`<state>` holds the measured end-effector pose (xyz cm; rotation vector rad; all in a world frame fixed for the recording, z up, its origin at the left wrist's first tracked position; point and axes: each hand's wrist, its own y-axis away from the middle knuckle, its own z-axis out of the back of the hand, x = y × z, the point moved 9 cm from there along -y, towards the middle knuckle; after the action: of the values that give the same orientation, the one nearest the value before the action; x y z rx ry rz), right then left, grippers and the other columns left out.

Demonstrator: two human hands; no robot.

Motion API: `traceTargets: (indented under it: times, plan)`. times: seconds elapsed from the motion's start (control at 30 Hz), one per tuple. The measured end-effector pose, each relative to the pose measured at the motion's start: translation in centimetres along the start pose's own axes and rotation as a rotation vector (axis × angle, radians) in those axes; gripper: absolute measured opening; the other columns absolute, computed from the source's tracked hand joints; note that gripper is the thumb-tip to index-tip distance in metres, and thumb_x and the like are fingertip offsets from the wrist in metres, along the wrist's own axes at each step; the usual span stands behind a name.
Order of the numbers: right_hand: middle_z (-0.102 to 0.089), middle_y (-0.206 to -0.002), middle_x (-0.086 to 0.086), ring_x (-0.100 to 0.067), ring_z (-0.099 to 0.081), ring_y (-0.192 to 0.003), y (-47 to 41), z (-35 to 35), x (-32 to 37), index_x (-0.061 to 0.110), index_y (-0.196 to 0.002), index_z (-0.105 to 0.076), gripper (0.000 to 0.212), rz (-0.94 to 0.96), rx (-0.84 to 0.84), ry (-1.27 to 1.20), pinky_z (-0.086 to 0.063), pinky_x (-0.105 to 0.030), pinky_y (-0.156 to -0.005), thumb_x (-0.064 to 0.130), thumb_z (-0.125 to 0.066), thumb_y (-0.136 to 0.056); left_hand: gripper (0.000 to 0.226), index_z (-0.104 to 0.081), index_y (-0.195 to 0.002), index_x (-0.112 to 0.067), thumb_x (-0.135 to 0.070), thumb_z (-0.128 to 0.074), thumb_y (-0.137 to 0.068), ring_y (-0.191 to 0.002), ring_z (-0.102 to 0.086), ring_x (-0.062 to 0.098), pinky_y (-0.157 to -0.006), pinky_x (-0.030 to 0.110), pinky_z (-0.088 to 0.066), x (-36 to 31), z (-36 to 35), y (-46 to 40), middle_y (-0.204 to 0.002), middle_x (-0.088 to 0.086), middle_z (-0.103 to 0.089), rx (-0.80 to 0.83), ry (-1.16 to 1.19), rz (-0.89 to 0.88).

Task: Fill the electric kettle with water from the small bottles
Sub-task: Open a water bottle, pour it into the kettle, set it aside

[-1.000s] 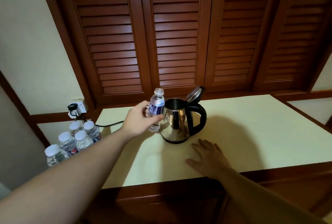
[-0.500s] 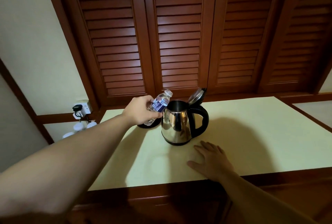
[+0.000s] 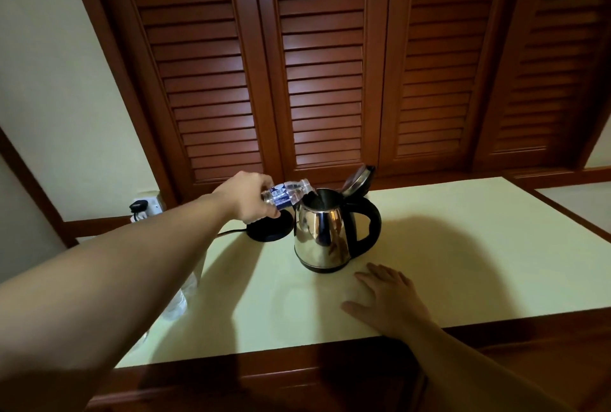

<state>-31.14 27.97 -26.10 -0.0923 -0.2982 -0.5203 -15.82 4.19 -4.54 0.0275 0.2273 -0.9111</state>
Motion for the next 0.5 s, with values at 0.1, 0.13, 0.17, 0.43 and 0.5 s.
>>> traceTargets:
  times: [0.1, 0.13, 0.17, 0.43, 0.5]
  plan:
    - [-0.018, -0.169, 0.01, -0.017, -0.015, -0.154, -0.1, -0.1, 0.0, 0.041, -0.156, -0.033, 0.095, 0.0, 0.002, 0.01, -0.011, -0.044, -0.126, 0.093, -0.036, -0.076, 0.042, -0.065, -0.106, -0.023, -0.039, -0.087, -0.075, -0.054, -0.062, 0.012, -0.063, 0.034, -0.058, -0.1, 0.7, -0.4, -0.064, -0.007, -0.064, -0.005, -0.054, -0.047]
    - [-0.018, -0.169, 0.011, -0.017, -0.015, -0.154, -0.1, -0.1, 0.0, 0.041, -0.156, -0.033, 0.095, -0.001, -0.001, 0.01, -0.011, -0.044, -0.125, 0.093, -0.036, -0.076, 0.041, -0.063, -0.104, -0.025, -0.04, -0.087, -0.075, -0.056, -0.06, 0.01, -0.061, 0.033, -0.054, -0.1, 0.9, -0.6, -0.068, -0.008, -0.063, -0.006, -0.077, -0.059]
    - [-0.019, -0.169, 0.011, -0.016, -0.015, -0.154, -0.2, -0.1, 0.0, 0.041, -0.156, -0.033, 0.095, -0.003, -0.003, 0.007, -0.011, -0.044, -0.125, 0.093, -0.036, -0.076, 0.04, -0.061, -0.101, -0.028, -0.043, -0.086, -0.074, -0.06, -0.059, 0.011, -0.06, 0.032, -0.049, -0.2, 1.2, -0.7, -0.073, -0.006, -0.064, -0.01, -0.106, -0.07]
    - [-0.018, -0.169, 0.012, -0.016, -0.014, -0.155, 0.0, 0.1, 0.1, 0.041, -0.156, -0.033, 0.093, -0.007, 0.0, -0.001, -0.01, -0.042, -0.126, 0.092, -0.038, -0.078, 0.038, -0.063, -0.104, -0.028, -0.047, -0.08, -0.076, -0.09, -0.062, 0.025, -0.076, 0.039, -0.056, -0.8, 2.5, -1.6, -0.097, -0.002, -0.067, -0.037, -0.276, -0.155]
    - [-0.018, -0.168, 0.012, -0.015, -0.014, -0.154, 0.0, 0.1, 0.1, 0.042, -0.156, -0.033, 0.094, -0.008, -0.007, 0.008, -0.011, -0.042, -0.125, 0.092, -0.037, -0.077, 0.045, -0.065, -0.114, -0.024, -0.047, -0.081, -0.078, -0.09, -0.061, 0.023, -0.075, 0.036, -0.053, -0.9, 2.6, -1.6, -0.1, -0.002, -0.067, -0.026, -0.328, -0.17]
